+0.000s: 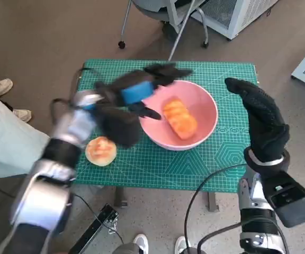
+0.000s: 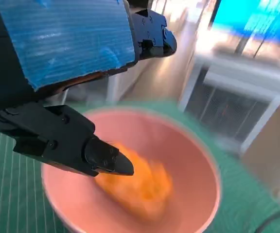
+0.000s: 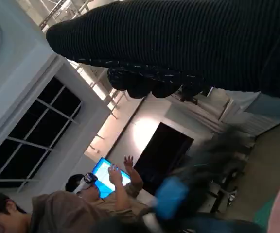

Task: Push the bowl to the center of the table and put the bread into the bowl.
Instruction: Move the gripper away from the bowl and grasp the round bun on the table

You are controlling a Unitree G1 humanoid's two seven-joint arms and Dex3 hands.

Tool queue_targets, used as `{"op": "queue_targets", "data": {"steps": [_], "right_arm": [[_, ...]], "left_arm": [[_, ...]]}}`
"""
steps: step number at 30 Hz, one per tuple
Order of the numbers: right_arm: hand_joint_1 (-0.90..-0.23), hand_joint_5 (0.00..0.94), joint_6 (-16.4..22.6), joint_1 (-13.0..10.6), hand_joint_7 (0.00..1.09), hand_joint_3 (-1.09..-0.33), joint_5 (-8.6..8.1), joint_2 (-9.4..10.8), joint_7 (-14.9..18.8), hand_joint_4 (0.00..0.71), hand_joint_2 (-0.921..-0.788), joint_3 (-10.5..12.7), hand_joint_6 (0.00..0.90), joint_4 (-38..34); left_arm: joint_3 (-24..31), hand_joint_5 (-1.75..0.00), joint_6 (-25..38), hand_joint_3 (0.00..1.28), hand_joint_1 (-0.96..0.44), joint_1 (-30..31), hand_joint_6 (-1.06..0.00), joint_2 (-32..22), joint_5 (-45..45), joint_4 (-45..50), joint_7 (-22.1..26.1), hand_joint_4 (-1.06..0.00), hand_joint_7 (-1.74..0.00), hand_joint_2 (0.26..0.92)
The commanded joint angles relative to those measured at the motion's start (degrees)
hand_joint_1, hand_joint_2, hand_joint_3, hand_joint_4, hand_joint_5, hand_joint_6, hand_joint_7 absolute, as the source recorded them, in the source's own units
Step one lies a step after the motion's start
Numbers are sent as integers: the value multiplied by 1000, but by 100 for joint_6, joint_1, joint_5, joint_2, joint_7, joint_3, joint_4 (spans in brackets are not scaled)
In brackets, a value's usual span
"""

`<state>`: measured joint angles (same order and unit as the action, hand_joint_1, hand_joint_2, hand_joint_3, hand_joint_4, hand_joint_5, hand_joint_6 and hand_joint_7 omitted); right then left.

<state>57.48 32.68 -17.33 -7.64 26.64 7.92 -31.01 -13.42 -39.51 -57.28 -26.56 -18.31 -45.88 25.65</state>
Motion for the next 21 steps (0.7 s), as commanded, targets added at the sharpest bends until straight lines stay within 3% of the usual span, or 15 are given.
{"op": "queue_targets", "data": {"steps": [1,11,21], "right_arm": [[-571,2,9,-26,808,-695,64,53,-14,329,-921,-39,-1,-134],[-573,1,10,100,806,-697,-73,52,103,329,-921,-63,-1,-302],[-576,0,-43,231,805,-699,-248,80,286,327,-921,-48,-1,-497]], "left_arm": [[526,1,169,21,-168,826,-94,-658,670,1464,362,1,-237,775],[1043,-19,991,9,-183,2202,-132,-1540,1117,2836,919,-66,-252,769],[1036,-2,1563,3,-205,3007,-218,-1809,798,2944,953,-93,-111,793]]}}
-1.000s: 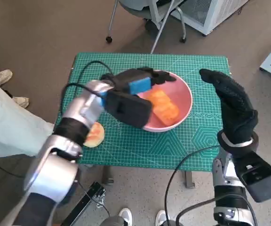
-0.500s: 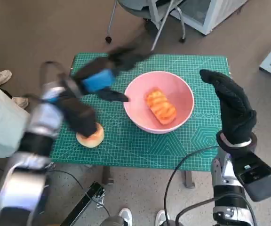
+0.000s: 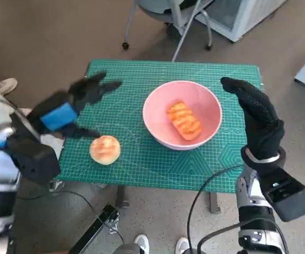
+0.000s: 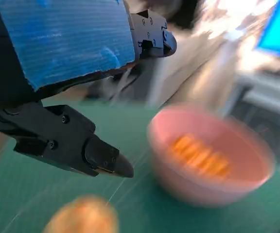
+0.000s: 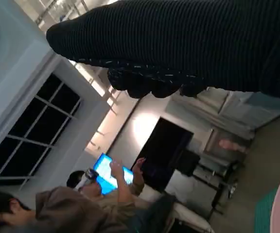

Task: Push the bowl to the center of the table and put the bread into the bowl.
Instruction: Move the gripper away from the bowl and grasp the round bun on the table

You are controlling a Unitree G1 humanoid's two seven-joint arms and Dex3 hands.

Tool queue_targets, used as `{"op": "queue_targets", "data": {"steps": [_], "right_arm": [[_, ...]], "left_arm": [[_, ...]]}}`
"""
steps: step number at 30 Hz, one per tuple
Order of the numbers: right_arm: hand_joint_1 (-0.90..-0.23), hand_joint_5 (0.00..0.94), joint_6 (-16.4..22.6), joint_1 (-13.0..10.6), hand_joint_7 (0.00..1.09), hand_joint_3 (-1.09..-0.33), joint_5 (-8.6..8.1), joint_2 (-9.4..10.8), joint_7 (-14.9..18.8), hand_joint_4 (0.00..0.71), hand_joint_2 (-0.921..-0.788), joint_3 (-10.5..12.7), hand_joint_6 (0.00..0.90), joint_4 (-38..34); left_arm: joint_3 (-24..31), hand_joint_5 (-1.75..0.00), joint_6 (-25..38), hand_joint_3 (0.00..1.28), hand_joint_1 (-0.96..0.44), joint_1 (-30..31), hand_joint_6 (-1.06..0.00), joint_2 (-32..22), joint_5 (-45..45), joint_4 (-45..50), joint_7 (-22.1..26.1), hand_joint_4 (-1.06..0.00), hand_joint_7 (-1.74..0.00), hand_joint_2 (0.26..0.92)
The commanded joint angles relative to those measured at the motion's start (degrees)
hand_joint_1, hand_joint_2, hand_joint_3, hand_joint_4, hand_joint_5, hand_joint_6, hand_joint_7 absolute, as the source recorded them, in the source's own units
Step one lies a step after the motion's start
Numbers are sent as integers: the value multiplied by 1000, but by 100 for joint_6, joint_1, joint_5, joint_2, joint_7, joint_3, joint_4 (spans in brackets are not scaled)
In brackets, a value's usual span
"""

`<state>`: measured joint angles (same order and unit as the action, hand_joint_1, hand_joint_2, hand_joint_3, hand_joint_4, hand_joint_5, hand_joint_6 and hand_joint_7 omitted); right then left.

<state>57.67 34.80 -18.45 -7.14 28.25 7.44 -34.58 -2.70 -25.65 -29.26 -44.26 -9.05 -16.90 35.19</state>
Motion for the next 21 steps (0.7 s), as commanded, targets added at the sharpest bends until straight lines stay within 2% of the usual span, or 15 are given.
{"op": "queue_targets", "data": {"steps": [1,15,21], "right_arm": [[-582,0,-77,29,805,-699,-157,36,150,326,-921,1,-1,-151],[-598,0,-311,84,805,-670,-489,99,547,311,-921,13,-1,-150],[-590,0,-374,67,805,-666,-517,88,639,300,-921,27,-1,-73]], "left_arm": [[-63,-2,231,2,-200,249,-227,-26,-198,26,-37,-95,-100,794],[-656,0,669,1,-162,228,-253,346,-981,-463,-272,-94,-48,792],[-1011,0,867,2,-179,-19,-251,536,-1347,-872,-263,-89,-34,796]]}}
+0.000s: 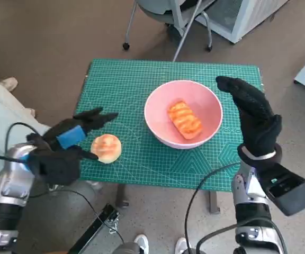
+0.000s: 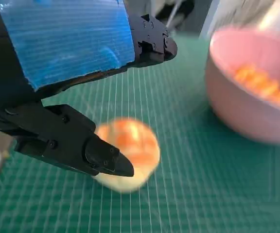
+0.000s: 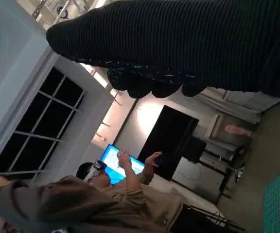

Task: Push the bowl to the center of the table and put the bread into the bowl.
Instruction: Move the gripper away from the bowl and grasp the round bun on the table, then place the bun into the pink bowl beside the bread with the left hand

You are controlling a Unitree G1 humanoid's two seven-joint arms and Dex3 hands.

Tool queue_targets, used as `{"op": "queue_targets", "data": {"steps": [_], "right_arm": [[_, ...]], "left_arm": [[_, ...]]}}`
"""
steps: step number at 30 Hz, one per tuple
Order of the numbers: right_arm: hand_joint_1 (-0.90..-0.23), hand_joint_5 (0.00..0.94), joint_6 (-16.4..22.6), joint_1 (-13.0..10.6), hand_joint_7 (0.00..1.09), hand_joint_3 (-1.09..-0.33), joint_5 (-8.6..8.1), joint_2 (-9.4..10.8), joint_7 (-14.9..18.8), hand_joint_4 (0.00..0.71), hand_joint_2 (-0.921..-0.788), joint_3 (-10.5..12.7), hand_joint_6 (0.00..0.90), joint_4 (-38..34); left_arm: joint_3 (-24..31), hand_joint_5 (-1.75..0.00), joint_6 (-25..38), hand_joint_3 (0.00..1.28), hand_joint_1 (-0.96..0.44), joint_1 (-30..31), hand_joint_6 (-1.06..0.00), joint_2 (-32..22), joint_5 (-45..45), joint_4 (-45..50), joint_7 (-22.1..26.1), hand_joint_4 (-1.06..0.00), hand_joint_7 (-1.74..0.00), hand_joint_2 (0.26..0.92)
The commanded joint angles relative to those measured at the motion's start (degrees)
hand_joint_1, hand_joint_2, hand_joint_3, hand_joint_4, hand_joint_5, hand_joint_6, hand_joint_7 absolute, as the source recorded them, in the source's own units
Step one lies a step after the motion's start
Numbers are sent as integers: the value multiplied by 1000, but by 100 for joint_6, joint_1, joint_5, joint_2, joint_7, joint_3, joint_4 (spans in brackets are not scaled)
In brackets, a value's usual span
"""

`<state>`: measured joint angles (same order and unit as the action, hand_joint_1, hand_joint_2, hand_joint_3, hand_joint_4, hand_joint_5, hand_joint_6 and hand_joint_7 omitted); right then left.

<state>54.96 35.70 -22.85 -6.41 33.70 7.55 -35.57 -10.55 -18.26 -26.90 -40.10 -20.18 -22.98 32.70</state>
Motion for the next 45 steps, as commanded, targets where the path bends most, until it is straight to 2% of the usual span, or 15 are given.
{"op": "queue_targets", "data": {"steps": [1,7,10,12,15,17,18,19,20,21,24,31,35,40,45], "right_arm": [[-590,0,-111,-25,805,-665,-75,13,101,299,-921,21,-1,35],[-590,0,-105,-38,805,-665,-33,-3,115,297,-921,51,-1,57],[-585,0,-108,-50,804,-665,-15,-5,103,297,-921,60,-1,73],[-582,0,-104,-61,803,-666,4,-9,90,297,-921,67,-1,82],[-576,0,-90,-76,802,-667,37,-15,68,297,-921,75,-1,100],[-572,1,-84,-90,802,-667,52,-15,54,298,-921,80,-1,125],[-572,1,-74,-98,801,-667,60,-16,47,298,-921,87,-1,131],[-570,2,-67,-105,801,-667,68,-15,42,300,-921,91,-1,137],[-570,2,-55,-115,801,-667,77,-16,35,301,-921,96,-1,145],[-569,3,-49,-123,801,-667,85,-16,29,302,-921,99,-1,154],[-566,4,-29,-152,800,-667,114,-25,7,304,-921,111,-1,195],[-562,5,-33,-192,797,-668,166,-47,-52,307,-921,132,-1,270],[-562,5,4,-168,796,-674,226,-36,-104,308,-921,132,-1,235],[-560,5,35,-102,796,-686,276,-17,-132,308,-921,132,-1,119],[-560,5,36,-38,796,-692,268,4,-116,308,-921,135,-1,21]], "left_arm": [[-282,0,146,2,-183,-301,-249,148,-287,-340,-12,-88,-30,796],[-655,-5,105,2,-205,-664,-244,399,-643,-1088,-137,-96,-20,798],[-842,-23,56,2,-181,-874,-281,536,-850,-1526,-320,-159,-30,800],[-950,-33,40,3,-138,-988,-355,603,-994,-1758,-466,-262,-44,804],[-1092,-65,19,10,-59,-1127,-514,673,-1192,-2073,-715,-469,-82,829],[-1179,-124,-21,19,-10,-1187,-651,688,-1318,-2251,-918,-644,-137,857],[-1214,-145,-62,18,-1,-1209,-672,677,-1380,-2324,-1025,-677,-164,865],[-1242,-509,-99,50,0,-1228,-620,670,-1423,-2386,-1107,-683,-558,885],[-1261,-756,-149,80,0,-1248,-576,636,-1457,-2423,-1187,-675,-822,898],[-1275,-916,-190,86,1,-1265,-567,613,-1481,-2456,-1246,-685,-956,906],[-1185,-1108,-354,86,2,-1333,-585,453,-1408,-2374,-1277,-709,-1077,910],[-557,-1170,-471,63,3,-1365,-620,120,-791,-1535,-1105,-714,-1131,919],[-122,-1170,-529,59,3,-1293,-634,63,-458,-893,-1255,-704,-1139,919],[273,-1175,-709,57,3,-1433,-648,140,-154,-297,-1484,-695,-1134,919],[334,-1153,-788,48,3,-1654,-666,385,-130,88,-1697,-704,-1128,917]]}}
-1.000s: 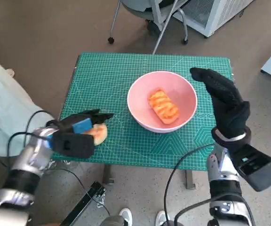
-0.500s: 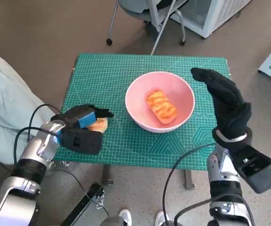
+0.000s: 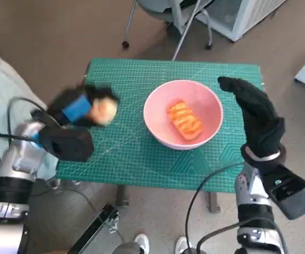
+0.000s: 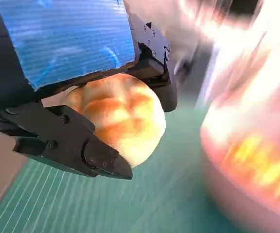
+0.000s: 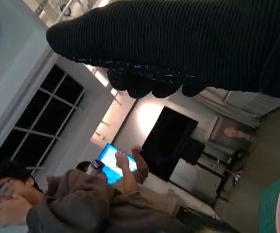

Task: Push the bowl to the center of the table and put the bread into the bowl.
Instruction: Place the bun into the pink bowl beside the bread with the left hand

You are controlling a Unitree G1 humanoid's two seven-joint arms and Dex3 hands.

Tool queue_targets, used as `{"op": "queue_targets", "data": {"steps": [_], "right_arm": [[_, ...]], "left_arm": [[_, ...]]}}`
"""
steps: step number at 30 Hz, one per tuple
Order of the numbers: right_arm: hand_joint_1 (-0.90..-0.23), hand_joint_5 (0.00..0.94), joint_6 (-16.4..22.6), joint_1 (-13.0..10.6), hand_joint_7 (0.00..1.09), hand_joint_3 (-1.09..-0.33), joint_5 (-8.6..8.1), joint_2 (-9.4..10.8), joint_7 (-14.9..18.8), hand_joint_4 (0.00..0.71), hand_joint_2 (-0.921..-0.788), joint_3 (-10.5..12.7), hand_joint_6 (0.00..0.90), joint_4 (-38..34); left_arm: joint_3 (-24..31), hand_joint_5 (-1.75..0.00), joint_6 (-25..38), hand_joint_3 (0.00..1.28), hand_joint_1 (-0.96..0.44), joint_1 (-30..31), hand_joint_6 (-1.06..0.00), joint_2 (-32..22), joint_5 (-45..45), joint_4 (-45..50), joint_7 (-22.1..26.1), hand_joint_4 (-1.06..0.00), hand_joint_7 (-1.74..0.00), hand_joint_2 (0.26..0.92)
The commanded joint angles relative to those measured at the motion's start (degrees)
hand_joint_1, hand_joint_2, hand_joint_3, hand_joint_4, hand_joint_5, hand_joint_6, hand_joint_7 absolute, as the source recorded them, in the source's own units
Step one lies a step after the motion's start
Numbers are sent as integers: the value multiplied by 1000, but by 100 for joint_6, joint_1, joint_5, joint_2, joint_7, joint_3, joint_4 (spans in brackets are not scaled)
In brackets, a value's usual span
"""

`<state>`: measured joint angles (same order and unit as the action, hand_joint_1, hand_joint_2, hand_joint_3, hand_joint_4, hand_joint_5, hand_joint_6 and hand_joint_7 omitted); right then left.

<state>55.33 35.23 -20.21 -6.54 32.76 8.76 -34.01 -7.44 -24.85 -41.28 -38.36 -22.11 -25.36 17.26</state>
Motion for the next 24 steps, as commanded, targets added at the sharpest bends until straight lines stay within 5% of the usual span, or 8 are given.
{"op": "queue_targets", "data": {"steps": [1,12,18,20,21,24], "right_arm": [[-561,5,-3,17,796,-693,-2,24,-18,308,-921,13,-1,-146],[-572,4,-31,63,797,-695,-88,120,26,307,-921,-11,-1,-203],[-578,4,-32,40,797,-694,-139,163,55,308,-921,-11,-1,-188],[-580,4,-31,31,798,-694,-149,175,61,308,-921,-7,-1,-191],[-580,4,-33,25,798,-694,-157,179,65,307,-921,-6,-1,-189],[-581,4,-52,-2,797,-689,-206,178,92,308,-921,-3,-1,-165]], "left_arm": [[-10,-1150,-126,47,2,-292,-669,297,44,370,-180,-704,-1129,917],[-653,-1090,-64,28,3,-1014,-710,1339,-393,-50,-413,-745,-1100,908],[-1035,-1136,-291,62,2,-1219,-626,1890,-534,-1161,-599,-704,-1182,919],[-1164,-1235,-256,141,1,-1259,-518,2024,-551,-1538,-471,-631,-1264,920],[-1221,-1007,-223,157,-5,-1274,-392,2066,-561,-1679,-401,-486,-1055,889],[-1411,-448,53,128,-25,-1315,-230,2152,-617,-1919,-56,-313,-666,845]]}}
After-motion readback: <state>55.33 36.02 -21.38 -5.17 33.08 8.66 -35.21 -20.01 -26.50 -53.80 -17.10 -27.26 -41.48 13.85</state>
